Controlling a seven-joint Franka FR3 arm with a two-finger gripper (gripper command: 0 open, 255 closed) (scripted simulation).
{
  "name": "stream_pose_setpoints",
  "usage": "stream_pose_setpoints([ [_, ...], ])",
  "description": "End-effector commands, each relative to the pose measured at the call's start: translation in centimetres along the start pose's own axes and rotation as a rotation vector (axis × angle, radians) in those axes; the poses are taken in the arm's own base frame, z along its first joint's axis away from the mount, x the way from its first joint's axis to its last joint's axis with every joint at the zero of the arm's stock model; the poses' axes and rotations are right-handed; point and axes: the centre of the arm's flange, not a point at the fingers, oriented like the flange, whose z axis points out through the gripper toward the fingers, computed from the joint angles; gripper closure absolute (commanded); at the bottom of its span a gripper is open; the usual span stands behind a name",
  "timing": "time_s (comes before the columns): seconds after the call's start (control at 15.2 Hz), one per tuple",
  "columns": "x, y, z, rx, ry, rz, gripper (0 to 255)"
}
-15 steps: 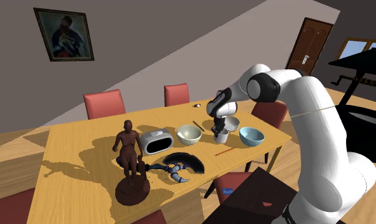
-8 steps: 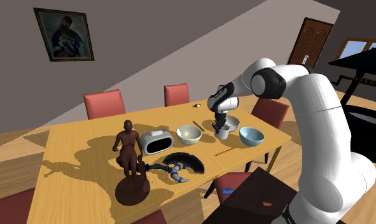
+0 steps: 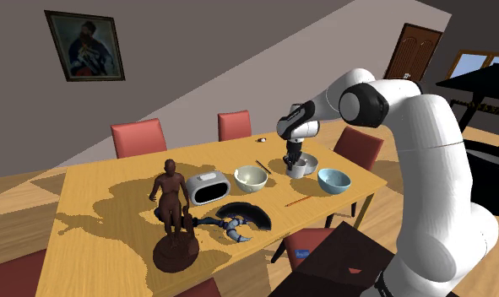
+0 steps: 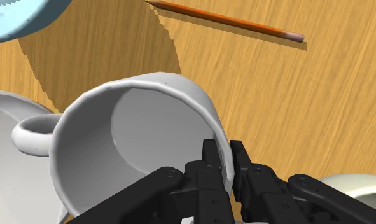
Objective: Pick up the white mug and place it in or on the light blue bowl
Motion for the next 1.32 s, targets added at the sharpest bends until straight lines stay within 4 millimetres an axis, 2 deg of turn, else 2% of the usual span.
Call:
stream_pose_setpoints([
  [0.0, 0.0, 0.1, -1.1, 0.000, 0.000, 0.000, 255],
  [0.86, -0.4, 0.4, -7.7, 0.000, 0.000, 0.000, 255],
  [1.25, -5.5, 6.4, -7.9, 0.000, 0.000, 0.000, 255],
])
